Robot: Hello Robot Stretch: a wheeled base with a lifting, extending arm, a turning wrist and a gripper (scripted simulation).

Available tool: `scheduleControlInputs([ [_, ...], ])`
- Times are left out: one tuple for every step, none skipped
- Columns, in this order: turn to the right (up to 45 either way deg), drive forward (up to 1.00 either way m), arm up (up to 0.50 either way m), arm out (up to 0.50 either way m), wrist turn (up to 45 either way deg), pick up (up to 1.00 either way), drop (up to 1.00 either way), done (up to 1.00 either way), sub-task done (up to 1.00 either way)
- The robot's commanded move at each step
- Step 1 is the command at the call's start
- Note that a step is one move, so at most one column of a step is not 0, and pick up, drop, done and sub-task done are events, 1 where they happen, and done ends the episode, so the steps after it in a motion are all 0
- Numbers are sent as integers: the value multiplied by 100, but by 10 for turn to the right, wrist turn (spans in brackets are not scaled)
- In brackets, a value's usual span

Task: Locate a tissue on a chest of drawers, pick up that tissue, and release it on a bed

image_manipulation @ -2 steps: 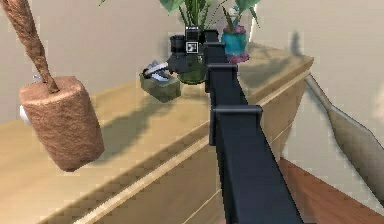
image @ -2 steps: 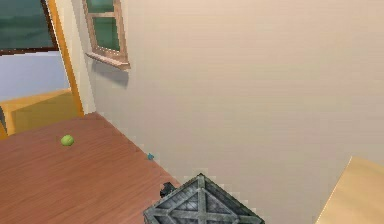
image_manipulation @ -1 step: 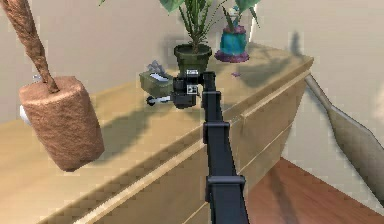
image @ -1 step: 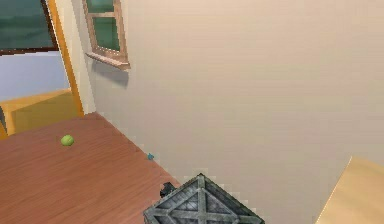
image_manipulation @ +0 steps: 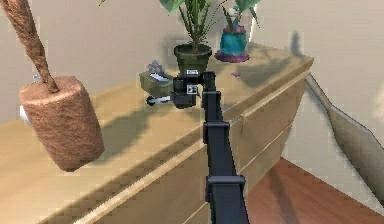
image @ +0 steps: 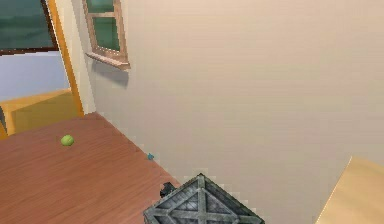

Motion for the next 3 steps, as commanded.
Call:
scheduleControlInputs([
  [0,0,10,0,0,0,0,0,0],
  [0,0,2,0,0,0,0,0,0],
  [0,0,0,0,-450,0,0,0,0],
])
